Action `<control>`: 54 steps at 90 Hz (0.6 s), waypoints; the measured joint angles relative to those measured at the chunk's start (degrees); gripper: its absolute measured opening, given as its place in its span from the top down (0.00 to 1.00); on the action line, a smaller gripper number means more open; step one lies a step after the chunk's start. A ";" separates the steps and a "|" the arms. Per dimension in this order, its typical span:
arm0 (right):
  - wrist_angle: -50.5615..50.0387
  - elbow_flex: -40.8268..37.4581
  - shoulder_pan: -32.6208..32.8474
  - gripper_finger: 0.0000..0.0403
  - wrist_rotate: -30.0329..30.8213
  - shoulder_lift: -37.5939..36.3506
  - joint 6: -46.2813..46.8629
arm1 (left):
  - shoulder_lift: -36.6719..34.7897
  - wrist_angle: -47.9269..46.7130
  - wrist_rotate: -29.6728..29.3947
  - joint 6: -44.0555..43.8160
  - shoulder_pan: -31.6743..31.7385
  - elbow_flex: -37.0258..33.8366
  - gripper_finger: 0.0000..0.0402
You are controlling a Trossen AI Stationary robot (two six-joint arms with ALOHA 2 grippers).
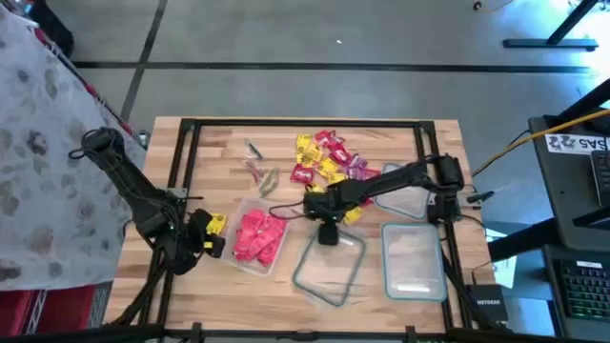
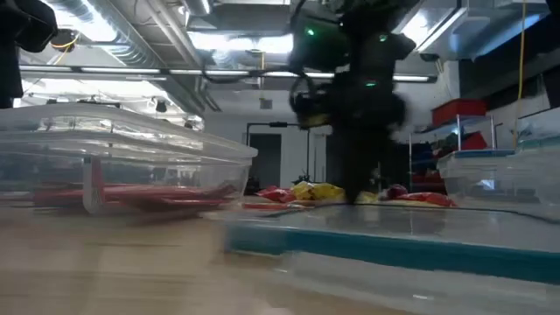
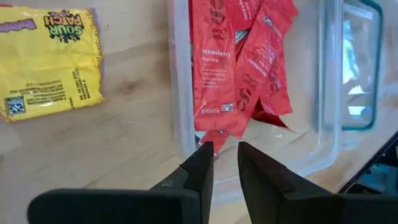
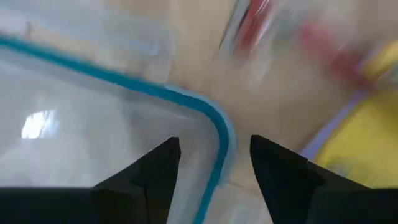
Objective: Sort candy
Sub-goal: Close the rectangular transparent bin
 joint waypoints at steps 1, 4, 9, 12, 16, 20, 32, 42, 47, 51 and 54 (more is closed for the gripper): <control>0.44 0.17 -0.11 0.54 0.73 0.05 0.48 | 0.00 0.03 0.00 -0.26 0.00 0.00 0.86; 1.25 0.74 -0.54 0.54 3.11 0.19 1.61 | 0.00 0.09 -0.02 -0.80 0.00 0.00 0.86; 0.46 2.46 -1.15 0.54 6.95 0.41 3.10 | 0.00 0.18 -0.43 -1.53 0.00 0.00 0.86; -0.52 3.75 -1.55 0.54 8.99 0.44 3.60 | 0.00 0.31 -0.68 -1.98 0.00 0.00 0.86; -2.14 5.70 -2.02 0.54 10.76 0.29 3.67 | -0.01 0.46 -0.92 -2.14 0.00 0.00 0.86; -4.49 7.66 -2.28 0.54 11.19 -0.35 2.80 | -0.07 0.64 -1.09 -2.13 0.00 0.00 0.86; -10.48 11.61 -1.68 0.54 8.40 -3.52 -1.88 | -0.07 1.03 -1.44 -2.05 0.02 0.00 0.86; -13.76 6.81 -0.40 0.54 5.66 -8.04 -2.78 | -0.09 1.10 -1.80 -2.11 0.00 0.00 0.86; -14.07 2.32 -0.49 0.54 2.22 -10.12 -0.14 | -0.17 1.58 -3.76 -2.54 0.00 0.00 0.86; -13.89 -1.09 -1.13 0.54 -1.51 -12.04 2.05 | -0.26 2.75 -6.44 -2.68 0.00 0.00 0.86; -14.01 -3.29 -1.66 0.54 -4.03 -13.42 3.62 | -0.41 4.29 -9.04 -2.02 0.01 0.00 0.86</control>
